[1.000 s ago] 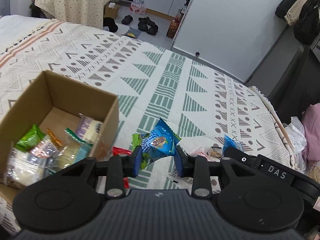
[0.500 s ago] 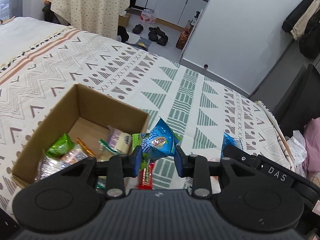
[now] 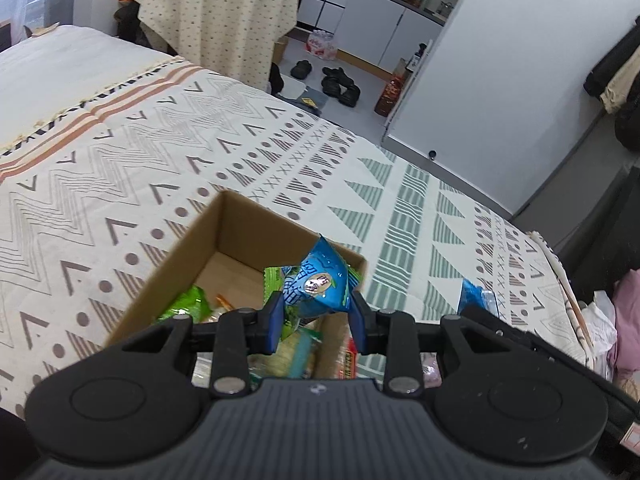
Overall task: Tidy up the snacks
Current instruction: 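Carry both blue snacks over the box and open both grippers to drop them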
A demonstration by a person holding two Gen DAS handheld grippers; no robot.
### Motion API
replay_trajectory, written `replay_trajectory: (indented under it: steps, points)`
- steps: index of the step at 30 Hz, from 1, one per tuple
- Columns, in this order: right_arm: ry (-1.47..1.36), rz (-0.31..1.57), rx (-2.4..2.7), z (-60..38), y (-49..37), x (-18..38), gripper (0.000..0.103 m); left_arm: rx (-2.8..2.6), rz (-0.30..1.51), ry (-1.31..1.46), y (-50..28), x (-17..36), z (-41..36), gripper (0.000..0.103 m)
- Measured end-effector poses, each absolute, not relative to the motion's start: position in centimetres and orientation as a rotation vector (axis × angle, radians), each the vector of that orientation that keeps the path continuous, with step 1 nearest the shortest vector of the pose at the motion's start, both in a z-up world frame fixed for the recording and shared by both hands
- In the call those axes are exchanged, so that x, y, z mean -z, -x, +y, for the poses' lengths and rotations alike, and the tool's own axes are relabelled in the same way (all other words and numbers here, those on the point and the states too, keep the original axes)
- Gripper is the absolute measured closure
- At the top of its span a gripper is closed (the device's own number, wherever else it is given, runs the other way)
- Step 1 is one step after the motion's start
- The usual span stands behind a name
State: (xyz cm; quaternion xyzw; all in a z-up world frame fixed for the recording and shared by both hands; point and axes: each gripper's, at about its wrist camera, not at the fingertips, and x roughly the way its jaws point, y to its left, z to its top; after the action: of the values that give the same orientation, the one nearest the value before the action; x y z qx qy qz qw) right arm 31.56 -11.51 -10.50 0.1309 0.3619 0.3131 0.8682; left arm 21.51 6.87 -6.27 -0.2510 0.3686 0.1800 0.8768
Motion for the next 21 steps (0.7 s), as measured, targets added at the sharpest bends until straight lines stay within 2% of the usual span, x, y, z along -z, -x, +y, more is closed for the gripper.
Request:
replay_trajectory:
  steps: [18,21]
  points:
    - [-0.204,0.747,-0.675,-6.0,-30.4,10.4,0.076,-0.358,0.809,0.578,-22.3,8.2,12.2,0.069]
    - [-0.198,0.748,-0.686,-5.0,-30.6,10.6,0.076,-0.360,0.837,0.575,-22.6,8.6,12.7,0.065]
